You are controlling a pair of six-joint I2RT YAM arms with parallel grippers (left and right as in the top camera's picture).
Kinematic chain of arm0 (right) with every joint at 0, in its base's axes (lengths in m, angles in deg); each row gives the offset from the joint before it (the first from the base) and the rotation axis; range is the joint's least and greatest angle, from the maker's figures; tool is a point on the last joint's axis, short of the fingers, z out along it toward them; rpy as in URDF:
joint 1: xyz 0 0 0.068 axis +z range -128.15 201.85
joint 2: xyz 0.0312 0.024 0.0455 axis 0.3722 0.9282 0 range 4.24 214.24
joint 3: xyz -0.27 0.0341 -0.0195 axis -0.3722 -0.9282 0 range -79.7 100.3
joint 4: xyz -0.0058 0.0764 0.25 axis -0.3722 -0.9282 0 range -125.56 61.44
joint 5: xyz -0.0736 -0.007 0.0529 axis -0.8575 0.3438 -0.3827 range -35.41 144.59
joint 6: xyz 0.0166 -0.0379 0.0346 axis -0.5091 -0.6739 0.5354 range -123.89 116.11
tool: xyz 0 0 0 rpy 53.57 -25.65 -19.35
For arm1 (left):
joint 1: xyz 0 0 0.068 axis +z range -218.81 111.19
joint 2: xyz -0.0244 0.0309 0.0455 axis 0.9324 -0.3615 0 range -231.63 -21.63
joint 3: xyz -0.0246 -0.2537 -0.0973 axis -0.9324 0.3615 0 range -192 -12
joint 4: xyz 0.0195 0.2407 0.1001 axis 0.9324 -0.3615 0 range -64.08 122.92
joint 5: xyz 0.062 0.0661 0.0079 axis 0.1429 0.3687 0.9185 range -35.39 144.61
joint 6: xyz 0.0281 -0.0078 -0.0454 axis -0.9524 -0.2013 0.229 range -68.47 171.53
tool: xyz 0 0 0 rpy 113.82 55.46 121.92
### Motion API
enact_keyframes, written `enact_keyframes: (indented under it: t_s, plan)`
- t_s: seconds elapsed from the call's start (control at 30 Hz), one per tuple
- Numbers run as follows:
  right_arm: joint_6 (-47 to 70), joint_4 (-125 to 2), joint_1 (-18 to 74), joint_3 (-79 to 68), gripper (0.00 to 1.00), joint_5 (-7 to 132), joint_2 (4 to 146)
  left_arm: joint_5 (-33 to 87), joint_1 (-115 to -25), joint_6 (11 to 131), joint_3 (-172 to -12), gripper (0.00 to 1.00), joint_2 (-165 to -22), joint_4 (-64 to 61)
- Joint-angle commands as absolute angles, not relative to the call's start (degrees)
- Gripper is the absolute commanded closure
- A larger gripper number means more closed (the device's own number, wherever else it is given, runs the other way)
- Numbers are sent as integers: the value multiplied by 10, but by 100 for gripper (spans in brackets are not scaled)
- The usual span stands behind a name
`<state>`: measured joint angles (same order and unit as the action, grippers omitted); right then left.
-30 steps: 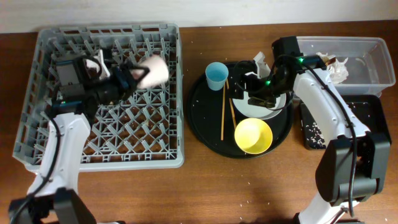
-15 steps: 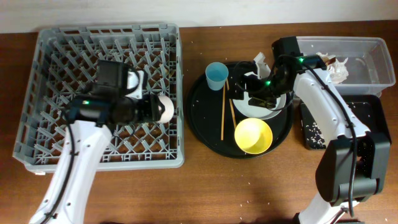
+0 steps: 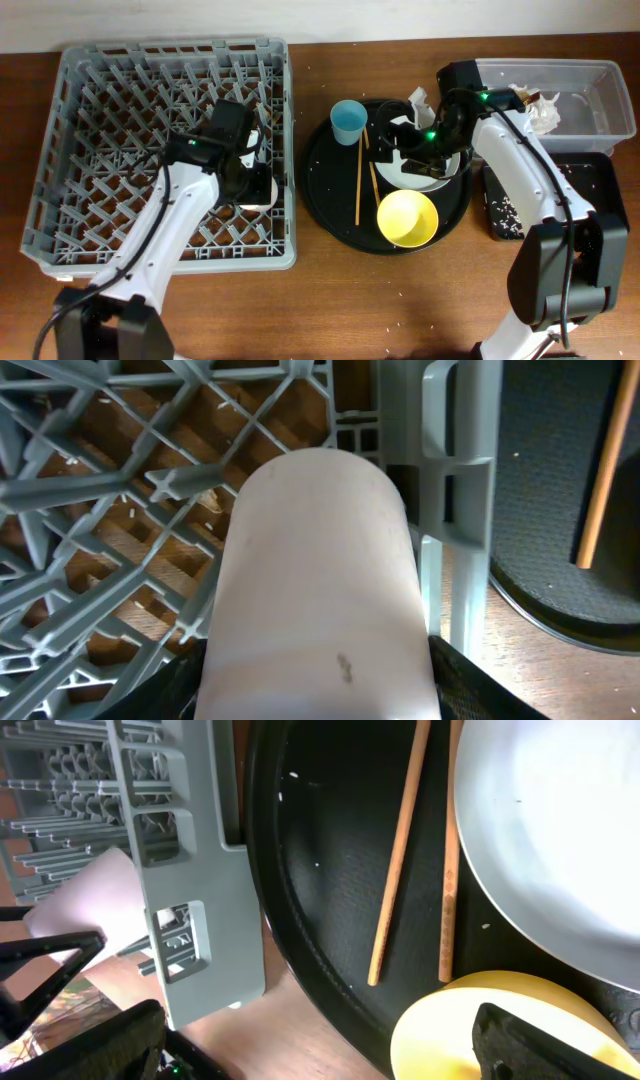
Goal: Sort waste into correct bins and load items into the dishwasher rack
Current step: 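Lower the pink cup upside down into the dish rack with left gripper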
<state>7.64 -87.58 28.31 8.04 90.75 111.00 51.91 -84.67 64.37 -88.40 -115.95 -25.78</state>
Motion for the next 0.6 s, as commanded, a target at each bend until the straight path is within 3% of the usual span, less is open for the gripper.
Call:
enact_keyframes:
  t_s: [0.0, 0.07, 0.2, 0.57]
  plan:
    - [69, -878, 282, 83, 2, 893, 1094, 524, -850, 643, -889, 30, -1181, -261]
    - [71, -878, 282, 83, 2, 883, 1094, 523, -850, 643, -889, 23, -1182, -261]
    - [71, -877, 282, 83, 2, 884, 1094, 523, -850, 643, -894, 19, -1182, -257]
    - [68, -907, 281, 163, 2, 849, 1021, 522, -873, 642, -1093, 23, -1181, -345]
